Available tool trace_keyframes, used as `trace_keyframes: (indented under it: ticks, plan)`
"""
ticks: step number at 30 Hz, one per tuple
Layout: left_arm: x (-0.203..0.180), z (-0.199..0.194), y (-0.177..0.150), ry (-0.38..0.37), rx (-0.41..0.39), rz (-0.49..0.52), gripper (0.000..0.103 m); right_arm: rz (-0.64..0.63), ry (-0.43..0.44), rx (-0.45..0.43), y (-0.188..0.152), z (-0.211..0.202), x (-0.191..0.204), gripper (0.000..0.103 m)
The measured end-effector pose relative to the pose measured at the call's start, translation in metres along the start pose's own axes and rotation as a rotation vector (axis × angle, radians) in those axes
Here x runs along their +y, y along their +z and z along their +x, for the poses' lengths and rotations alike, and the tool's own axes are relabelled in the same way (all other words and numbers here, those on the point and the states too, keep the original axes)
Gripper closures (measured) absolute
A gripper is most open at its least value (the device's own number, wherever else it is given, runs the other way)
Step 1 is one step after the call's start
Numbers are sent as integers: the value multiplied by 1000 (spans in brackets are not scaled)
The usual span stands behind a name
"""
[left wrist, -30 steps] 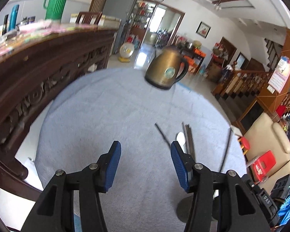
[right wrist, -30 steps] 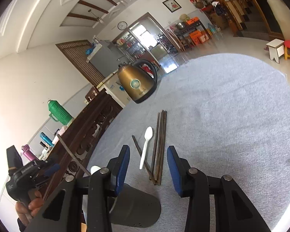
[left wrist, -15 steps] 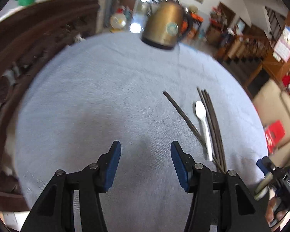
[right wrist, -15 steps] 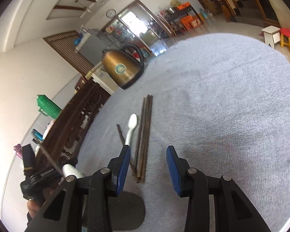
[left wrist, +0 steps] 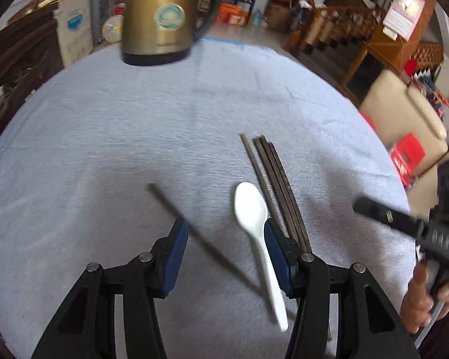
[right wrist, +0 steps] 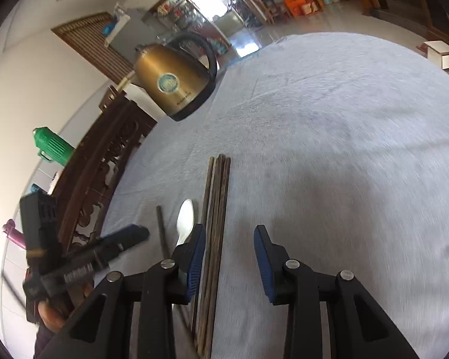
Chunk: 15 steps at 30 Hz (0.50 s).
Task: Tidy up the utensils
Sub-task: 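Grasp the brown chopsticks with the right tool while the left tool grasps the other white spoon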
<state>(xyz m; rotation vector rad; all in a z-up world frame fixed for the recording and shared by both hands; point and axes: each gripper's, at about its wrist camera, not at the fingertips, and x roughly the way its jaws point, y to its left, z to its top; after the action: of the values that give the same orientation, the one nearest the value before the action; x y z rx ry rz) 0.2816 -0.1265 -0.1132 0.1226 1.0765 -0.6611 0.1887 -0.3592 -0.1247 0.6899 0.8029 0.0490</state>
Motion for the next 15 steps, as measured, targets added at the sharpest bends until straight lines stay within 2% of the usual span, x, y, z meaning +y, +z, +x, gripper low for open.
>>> trace_keyframes:
  ticks: [8, 10, 12, 15]
  plan:
    - [-14, 26, 2, -51, 35, 11, 49, 34, 9, 103, 56, 57, -4, 71]
    - [-14, 30, 4, -45, 24, 13, 54, 38, 11, 123, 63, 68, -2, 73]
    - [-13, 32, 7, -47, 22, 13, 66, 34, -3, 142, 69, 79, 1, 76]
    - [-10, 32, 9, -42, 15, 21, 77, 23, -37, 172, 73, 97, 7, 79]
